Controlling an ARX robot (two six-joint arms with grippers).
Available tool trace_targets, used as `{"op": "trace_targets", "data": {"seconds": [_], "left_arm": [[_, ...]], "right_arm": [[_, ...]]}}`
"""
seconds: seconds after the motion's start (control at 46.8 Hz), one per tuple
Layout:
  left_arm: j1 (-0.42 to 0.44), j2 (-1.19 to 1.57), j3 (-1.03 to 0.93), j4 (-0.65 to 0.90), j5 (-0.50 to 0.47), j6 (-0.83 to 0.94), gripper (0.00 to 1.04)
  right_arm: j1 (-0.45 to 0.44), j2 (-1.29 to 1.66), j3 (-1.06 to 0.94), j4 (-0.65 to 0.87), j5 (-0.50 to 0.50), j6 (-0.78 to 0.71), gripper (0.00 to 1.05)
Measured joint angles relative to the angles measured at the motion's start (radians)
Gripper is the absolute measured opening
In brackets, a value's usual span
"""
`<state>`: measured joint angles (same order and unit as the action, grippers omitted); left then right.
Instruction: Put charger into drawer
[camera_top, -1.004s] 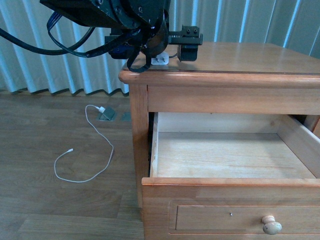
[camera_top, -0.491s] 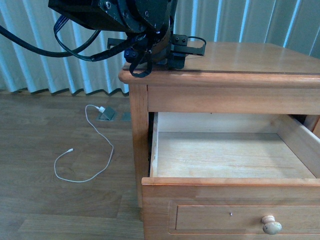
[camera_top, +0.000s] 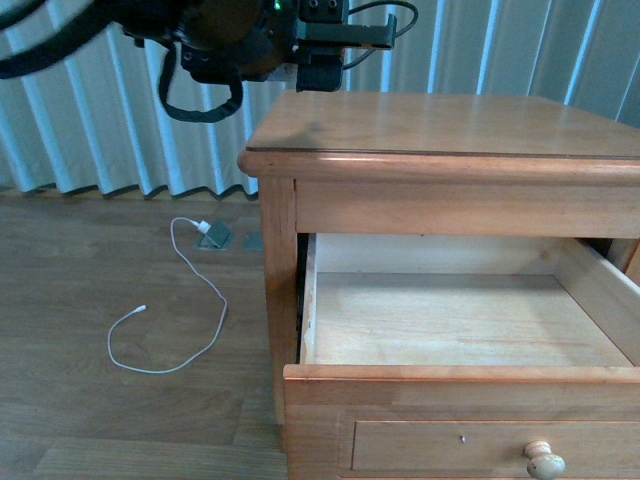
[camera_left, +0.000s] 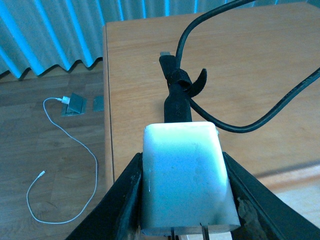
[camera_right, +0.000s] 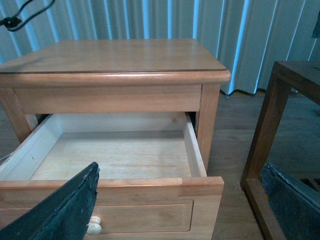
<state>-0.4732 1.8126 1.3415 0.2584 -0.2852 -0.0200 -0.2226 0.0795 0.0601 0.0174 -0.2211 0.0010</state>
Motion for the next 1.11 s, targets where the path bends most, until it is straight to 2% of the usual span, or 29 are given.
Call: {"op": "trace_targets", "data": {"seconds": [0.278, 0.448, 0.747, 1.11], "left_arm": [[-0.075, -0.23, -0.255, -0.02, 0.097, 0.077, 0.4], [-0.118, -0.27, -0.327, -0.065, 0.102, 0.134, 0.4], [-0.124, -0.159, -0.319, -0.08, 0.07, 0.193, 0.4], [-0.124, 0.086, -0.175, -0.04, 0.14, 0.169, 0.4]], "right_arm": [[0.0, 0.0, 0.0, 0.0, 0.0, 0.0, 0.96], [0.0, 0.0, 0.0, 0.0, 0.0, 0.0, 0.96], [0.0, 0.0, 0.0, 0.0, 0.0, 0.0, 0.96], [0.0, 0.0, 0.0, 0.0, 0.0, 0.0, 0.96]]}}
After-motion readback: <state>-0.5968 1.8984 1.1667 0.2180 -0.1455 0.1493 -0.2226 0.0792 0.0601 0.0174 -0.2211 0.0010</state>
